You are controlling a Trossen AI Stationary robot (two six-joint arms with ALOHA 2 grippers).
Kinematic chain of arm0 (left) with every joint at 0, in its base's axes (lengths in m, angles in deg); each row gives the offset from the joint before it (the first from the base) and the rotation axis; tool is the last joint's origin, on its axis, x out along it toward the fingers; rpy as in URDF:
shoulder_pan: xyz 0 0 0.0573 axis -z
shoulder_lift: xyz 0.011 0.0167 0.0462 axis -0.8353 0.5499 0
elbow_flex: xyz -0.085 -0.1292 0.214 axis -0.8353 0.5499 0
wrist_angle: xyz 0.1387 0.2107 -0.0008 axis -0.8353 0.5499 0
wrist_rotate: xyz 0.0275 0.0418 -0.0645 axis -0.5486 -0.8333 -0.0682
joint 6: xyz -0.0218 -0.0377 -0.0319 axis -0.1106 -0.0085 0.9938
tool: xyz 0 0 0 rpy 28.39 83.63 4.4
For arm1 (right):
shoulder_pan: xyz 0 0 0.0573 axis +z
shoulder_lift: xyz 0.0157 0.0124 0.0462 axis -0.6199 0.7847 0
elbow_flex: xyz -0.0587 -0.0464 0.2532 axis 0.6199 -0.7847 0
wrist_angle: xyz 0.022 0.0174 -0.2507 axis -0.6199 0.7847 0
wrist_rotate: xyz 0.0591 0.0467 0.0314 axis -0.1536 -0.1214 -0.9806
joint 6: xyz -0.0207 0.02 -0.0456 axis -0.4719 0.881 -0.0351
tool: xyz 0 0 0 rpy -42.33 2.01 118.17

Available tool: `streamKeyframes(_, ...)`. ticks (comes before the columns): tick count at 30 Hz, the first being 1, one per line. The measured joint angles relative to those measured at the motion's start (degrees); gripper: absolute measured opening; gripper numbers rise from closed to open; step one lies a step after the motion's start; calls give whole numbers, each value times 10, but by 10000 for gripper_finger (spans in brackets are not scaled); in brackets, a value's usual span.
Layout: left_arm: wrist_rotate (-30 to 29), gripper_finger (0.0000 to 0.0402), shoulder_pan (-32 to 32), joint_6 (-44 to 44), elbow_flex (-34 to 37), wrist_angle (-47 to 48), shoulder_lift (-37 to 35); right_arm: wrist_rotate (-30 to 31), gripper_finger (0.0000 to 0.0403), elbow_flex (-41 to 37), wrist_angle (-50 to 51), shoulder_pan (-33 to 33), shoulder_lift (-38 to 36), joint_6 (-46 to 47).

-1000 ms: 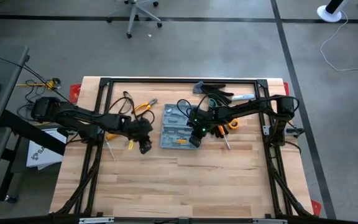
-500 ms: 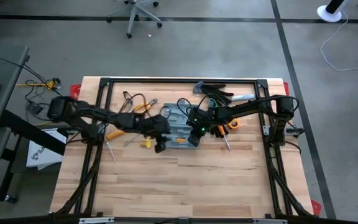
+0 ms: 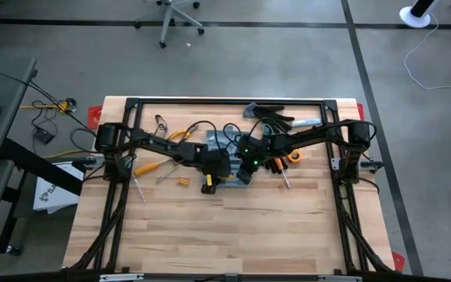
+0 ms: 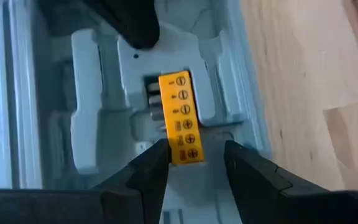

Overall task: Prefit tool cases
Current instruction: Remove the yellow screwdriver bits from the gray toolbox

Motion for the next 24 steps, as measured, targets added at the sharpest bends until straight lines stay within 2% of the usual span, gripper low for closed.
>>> streamKeyframes(5,-30,148,-2,-15,0,-12,0,0,0,0,0,0,0,-1)
streamKeyframes(13,7,149,-8,-5,1,-21,1,-1,0,0,0,0,0,-6)
streamKeyframes(24,1,149,-6,32,-2,-51,49,-1,0,0,3,1,0,-6)
